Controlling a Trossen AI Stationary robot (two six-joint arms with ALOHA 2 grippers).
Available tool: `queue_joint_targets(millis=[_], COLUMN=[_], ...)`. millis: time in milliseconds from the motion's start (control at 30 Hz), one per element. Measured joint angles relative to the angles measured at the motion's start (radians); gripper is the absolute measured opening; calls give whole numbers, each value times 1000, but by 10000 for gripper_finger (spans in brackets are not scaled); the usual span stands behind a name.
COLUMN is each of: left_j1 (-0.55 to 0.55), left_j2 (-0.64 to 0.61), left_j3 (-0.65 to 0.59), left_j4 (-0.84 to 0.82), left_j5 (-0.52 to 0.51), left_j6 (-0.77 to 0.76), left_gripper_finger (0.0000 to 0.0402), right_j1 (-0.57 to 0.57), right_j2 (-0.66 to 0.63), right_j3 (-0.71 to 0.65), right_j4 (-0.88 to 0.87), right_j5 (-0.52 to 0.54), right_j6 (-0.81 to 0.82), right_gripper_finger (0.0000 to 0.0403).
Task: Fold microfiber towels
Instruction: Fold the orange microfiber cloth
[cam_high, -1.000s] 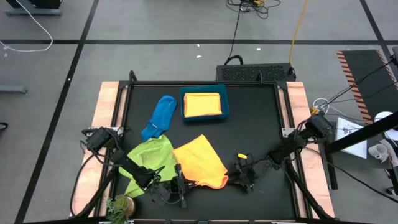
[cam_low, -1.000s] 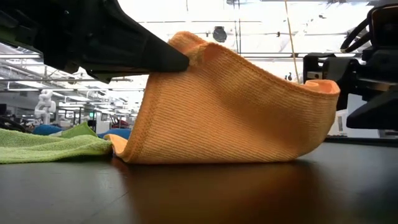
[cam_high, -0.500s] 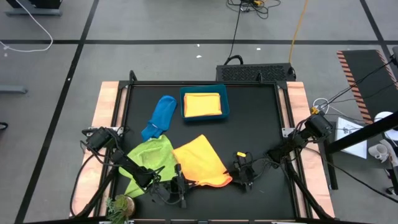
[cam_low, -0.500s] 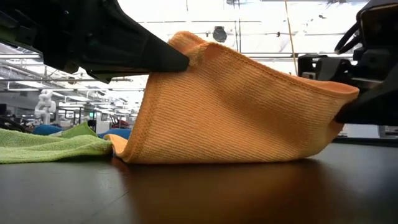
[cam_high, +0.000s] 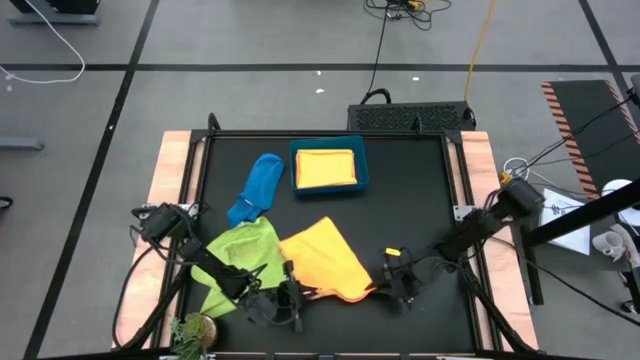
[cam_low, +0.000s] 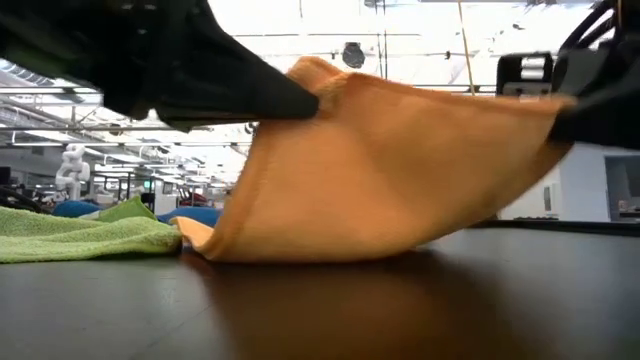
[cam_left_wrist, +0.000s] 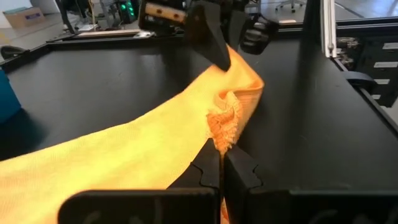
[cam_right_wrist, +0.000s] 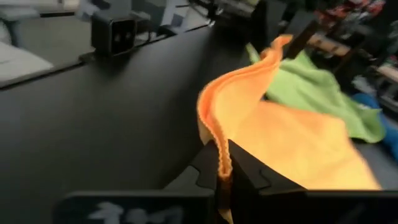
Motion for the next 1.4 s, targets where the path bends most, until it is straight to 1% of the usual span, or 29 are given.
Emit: queue_joint_targets(millis=[67,167,300,433,533,567,667,767,900,933,1000,1100,1233,1400], left_j1=[17,49,105,161,184,184,172,141,86,71,39,-10,-59,-60], left_j2=[0,0,0,0,0,0,0,0,0,0,0,0,0,0], left_j3=[9,29,62,107,150,165,208,251,313,326,345,364,384,383], left_j4=[0,0,-13,-115,-213,-246,-318,-401,-534,-567,-610,-650,-685,-762], left_j5=[26,80,156,227,258,265,282,283,278,270,244,210,122,-3], left_j6=[16,49,94,97,100,109,144,171,167,158,135,114,121,110], left_gripper_finger=[0,0,0,0,0,0,0,0,0,0,0,0,0,0], right_j1=[16,41,91,167,236,257,312,338,346,346,346,346,346,325], right_j2=[-56,-163,-311,-422,-458,-461,-454,-409,-277,-239,-165,-78,-37,-80], right_j3=[0,0,0,0,0,0,1,20,101,130,196,291,371,380], right_j4=[-51,-177,-345,-463,-490,-488,-476,-487,-497,-514,-552,-602,-675,-752], right_j5=[39,90,195,286,348,355,372,375,367,349,323,315,325,466], right_j6=[0,-2,27,58,73,77,111,184,237,242,244,242,227,213], right_gripper_finger=[11,3,2,1,1,1,1,1,1,0,0,0,0,0])
